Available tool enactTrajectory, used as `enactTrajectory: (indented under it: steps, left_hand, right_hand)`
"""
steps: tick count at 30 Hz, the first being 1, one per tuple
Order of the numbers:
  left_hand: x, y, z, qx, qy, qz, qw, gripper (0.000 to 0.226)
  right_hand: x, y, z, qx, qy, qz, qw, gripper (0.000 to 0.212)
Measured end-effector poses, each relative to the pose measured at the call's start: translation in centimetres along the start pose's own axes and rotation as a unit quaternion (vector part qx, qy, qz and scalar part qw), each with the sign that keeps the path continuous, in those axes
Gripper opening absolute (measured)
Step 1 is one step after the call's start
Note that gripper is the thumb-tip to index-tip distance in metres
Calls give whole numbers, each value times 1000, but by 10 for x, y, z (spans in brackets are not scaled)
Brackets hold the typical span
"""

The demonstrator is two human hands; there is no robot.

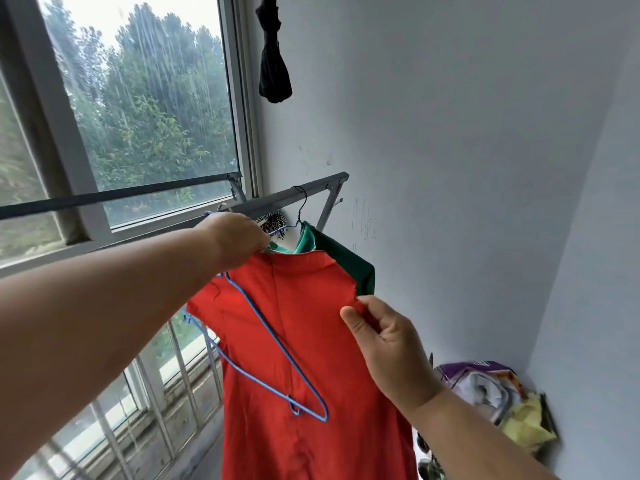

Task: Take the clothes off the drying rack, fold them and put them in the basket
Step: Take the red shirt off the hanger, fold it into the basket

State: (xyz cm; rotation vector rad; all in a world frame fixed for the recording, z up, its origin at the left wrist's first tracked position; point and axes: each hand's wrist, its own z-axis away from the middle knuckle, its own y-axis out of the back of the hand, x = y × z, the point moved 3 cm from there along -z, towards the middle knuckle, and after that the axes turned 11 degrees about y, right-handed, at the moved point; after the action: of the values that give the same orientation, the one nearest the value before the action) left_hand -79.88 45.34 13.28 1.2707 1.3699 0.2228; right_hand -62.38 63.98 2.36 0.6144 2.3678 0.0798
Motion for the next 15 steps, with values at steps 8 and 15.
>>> enactTrajectory:
  steps: [8, 15]
  left_hand:
    - [8, 7, 19, -28, -18, 21, 999, 26]
    - [18, -1, 26, -43, 3, 62, 997, 25]
  right_hand:
    - [-15, -4, -3, 43, -82, -137, 986, 16]
    - [-7, -18, -5, -25, -172, -111, 979, 17]
